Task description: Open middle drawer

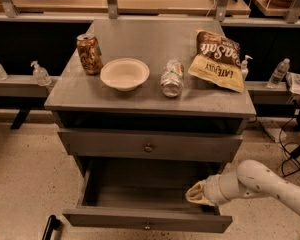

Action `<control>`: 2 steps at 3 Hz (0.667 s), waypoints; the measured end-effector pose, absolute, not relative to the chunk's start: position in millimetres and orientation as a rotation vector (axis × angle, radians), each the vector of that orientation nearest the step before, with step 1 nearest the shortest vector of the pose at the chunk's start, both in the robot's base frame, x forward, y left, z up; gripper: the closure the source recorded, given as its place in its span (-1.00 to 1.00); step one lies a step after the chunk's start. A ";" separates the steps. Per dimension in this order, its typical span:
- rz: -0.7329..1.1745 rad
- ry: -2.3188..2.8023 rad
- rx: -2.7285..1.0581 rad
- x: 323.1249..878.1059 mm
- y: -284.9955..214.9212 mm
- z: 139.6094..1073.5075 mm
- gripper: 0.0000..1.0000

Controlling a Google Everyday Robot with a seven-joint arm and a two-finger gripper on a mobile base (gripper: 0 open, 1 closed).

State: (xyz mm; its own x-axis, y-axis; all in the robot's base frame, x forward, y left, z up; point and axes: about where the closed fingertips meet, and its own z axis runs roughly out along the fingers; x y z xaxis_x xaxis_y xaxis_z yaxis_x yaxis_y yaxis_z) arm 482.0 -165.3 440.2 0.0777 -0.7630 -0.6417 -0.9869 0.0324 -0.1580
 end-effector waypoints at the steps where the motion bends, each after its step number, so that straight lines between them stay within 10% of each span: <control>1: 0.479 1.742 -1.818 491.8 -151.5 427.4 1.00; 2: 0.499 1.727 -1.877 487.1 -135.9 417.0 1.00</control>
Offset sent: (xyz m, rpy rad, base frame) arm -0.0002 0.0438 -0.0328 -0.0847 0.0403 0.1119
